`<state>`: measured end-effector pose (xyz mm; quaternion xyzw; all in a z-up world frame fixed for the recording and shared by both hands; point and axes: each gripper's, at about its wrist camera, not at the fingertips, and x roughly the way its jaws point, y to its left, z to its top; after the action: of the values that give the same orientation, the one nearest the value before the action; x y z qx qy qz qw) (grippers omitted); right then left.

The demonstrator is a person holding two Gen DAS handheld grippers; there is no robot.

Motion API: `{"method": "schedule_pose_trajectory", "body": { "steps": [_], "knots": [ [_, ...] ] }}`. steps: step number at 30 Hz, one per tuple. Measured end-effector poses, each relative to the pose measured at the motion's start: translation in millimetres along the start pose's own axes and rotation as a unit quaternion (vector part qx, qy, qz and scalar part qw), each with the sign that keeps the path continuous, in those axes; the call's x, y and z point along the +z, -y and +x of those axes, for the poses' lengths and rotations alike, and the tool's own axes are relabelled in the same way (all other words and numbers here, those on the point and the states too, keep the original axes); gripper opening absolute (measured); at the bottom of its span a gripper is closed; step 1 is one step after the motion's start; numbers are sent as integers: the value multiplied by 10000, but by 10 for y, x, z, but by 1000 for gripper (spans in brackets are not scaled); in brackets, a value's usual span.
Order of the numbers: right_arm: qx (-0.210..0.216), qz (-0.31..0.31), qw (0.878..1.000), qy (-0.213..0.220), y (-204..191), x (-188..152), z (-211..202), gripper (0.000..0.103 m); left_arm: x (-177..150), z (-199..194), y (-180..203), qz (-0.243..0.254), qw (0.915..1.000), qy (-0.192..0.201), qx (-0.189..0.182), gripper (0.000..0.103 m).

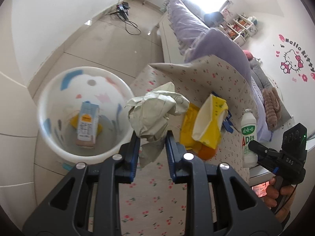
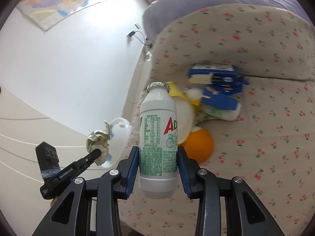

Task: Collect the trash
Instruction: 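Drop the tissue and the AD bottle into the white bin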

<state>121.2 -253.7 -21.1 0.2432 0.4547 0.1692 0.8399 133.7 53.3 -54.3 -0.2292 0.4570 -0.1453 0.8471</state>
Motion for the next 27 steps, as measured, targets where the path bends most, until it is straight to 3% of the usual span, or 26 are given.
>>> {"method": "schedule_pose_trajectory", "body": {
  "steps": [17, 26, 27],
  "knots": [
    [231, -498, 9967, -602, -835, 27, 858, 39, 85, -125, -576, -447, 9969, 218, 614, 28],
    [199, -489, 9944, -917, -1083, 40, 1402, 39, 141, -84, -737, -352, 9941, 362, 964, 28],
    [189, -483, 9942, -938, -1099, 38, 1446, 39, 152, -79, -745, -333, 9934, 387, 1024, 33]
  ]
}}
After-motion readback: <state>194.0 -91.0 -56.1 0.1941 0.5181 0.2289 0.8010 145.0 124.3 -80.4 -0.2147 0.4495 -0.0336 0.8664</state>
